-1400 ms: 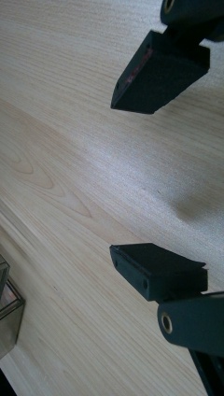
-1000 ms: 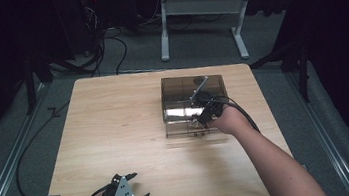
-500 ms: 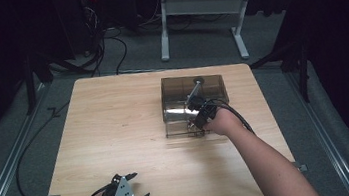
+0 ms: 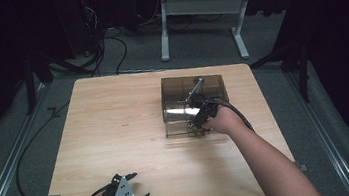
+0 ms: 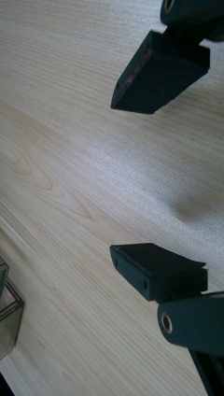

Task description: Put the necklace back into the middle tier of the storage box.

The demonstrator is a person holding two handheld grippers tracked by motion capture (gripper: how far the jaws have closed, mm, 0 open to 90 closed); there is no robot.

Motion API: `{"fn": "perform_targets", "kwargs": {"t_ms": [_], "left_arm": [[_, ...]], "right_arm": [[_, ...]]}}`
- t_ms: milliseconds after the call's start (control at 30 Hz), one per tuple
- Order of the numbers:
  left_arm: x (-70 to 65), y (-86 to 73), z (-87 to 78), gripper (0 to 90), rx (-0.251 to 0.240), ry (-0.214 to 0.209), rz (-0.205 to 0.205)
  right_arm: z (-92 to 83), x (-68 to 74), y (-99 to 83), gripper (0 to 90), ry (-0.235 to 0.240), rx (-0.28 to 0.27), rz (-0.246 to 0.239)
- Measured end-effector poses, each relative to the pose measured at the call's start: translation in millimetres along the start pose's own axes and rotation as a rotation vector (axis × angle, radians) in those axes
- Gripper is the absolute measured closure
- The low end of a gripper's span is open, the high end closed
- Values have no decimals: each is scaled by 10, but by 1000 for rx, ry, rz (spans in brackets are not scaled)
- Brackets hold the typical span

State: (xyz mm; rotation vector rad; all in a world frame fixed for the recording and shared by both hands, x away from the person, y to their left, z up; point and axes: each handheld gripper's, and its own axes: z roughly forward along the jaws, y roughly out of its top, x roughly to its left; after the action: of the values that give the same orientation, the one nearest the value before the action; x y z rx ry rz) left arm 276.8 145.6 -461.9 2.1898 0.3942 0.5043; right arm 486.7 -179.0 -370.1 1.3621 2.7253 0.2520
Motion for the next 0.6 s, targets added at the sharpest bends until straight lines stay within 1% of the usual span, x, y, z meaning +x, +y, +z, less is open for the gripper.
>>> {"fn": "perform_targets", "kwargs": {"t_ms": [33,133,200,267,367,467,500,533,567,600], "left_arm": [[0,0,0,252,0,0,0],[0,1,-1,252,3,1,4],[0,1,-1,252,4,1,5],[-1,1,1,252,4,1,5],[-3,2,4,253,5,-1,3],[-6,3,5,253,4,1,3],[-6,3,5,253,4,1,3],[-6,3,5,253,4,1,3],[-6,3,5,253,5,1,3],[-5,3,5,253,5,2,3]], "right_arm": [[-39,-14,-7,636,2,-14,-13],[-149,-31,-49,635,5,-28,-11],[-195,-43,-94,637,-3,-32,-8],[-218,-51,-150,649,4,-24,11],[-211,-80,-227,679,5,-21,7],[-169,-92,-278,740,8,-8,21],[-146,-94,-284,784,5,-2,7],[-130,-84,-288,837,1,2,5],[-122,-66,-288,864,-1,8,13],[-110,-65,-278,879,-3,3,-7]]}}
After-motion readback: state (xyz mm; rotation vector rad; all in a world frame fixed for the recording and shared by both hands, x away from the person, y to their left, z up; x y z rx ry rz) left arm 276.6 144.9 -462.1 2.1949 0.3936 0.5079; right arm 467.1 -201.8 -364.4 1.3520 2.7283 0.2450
